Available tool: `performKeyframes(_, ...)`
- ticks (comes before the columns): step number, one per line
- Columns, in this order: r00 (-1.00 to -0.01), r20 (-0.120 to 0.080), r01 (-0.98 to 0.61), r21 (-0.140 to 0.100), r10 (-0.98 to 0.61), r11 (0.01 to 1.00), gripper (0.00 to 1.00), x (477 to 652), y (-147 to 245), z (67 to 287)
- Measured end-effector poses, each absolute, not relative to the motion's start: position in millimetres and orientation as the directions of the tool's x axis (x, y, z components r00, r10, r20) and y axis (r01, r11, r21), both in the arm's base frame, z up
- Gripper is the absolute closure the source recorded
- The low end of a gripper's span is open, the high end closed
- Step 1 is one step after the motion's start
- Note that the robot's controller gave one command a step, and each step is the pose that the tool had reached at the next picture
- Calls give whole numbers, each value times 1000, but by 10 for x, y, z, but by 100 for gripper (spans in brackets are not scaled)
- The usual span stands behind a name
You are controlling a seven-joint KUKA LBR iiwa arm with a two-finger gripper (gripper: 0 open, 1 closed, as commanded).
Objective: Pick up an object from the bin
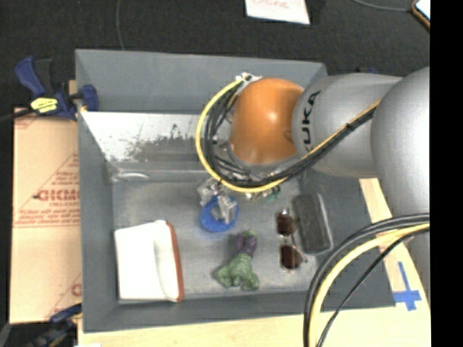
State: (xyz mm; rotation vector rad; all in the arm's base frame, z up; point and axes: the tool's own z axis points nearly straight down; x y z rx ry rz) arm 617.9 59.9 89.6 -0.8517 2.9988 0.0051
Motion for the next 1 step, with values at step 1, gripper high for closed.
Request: performKeyframes(1,-853,-19,-522,-2,-522,853,100,6168,590,1269)
